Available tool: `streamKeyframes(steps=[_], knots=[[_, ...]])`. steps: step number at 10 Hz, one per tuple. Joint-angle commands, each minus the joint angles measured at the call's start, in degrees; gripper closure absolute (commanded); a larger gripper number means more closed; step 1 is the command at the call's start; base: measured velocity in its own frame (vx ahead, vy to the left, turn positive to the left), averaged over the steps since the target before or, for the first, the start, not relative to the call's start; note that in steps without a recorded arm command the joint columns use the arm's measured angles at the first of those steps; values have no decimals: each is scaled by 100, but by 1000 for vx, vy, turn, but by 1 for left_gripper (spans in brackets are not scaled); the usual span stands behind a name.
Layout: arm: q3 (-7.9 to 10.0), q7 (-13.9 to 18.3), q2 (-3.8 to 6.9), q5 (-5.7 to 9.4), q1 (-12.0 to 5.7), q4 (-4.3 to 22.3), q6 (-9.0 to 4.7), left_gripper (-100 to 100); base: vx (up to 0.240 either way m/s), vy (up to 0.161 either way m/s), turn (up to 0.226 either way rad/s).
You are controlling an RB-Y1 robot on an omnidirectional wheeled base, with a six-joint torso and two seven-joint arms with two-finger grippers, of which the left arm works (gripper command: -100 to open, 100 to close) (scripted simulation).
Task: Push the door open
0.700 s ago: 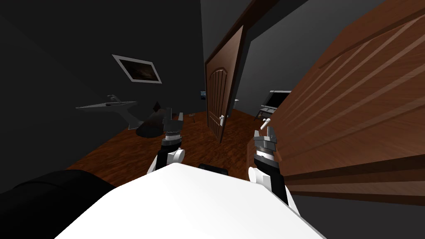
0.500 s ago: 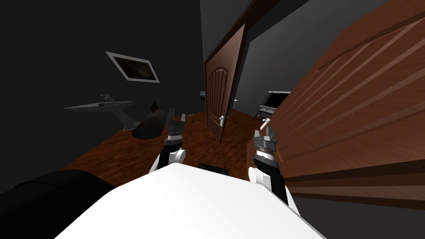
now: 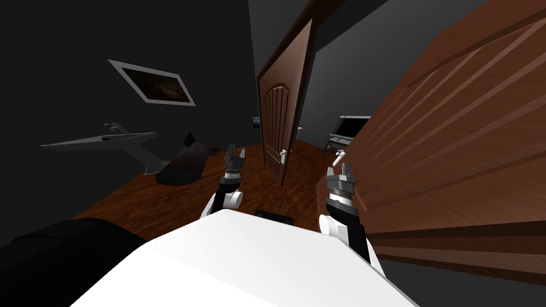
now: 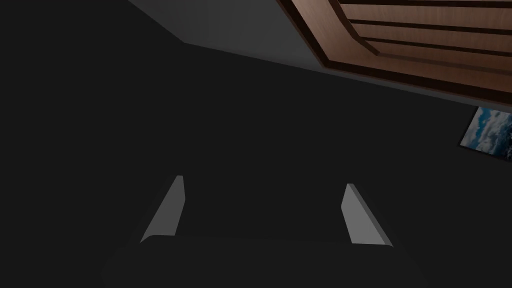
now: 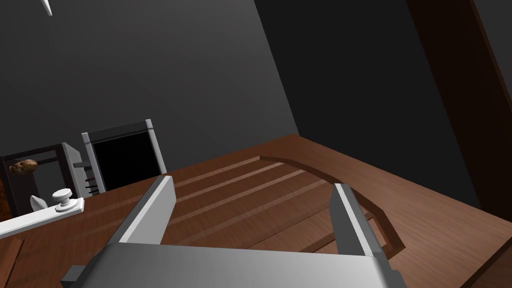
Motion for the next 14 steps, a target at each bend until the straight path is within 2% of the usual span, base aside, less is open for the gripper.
streamKeyframes(steps=[1,9,13,14], knots=[[-68,23,50,-3,-103,216,56,-100,70,56,-105],[-555,128,264,-41,-626,1404,357,-100,88,83,-131],[-827,186,346,-63,-919,2126,526,-100,88,98,-147],[-827,186,346,-63,-919,2128,526,-100,48,78,-59]])
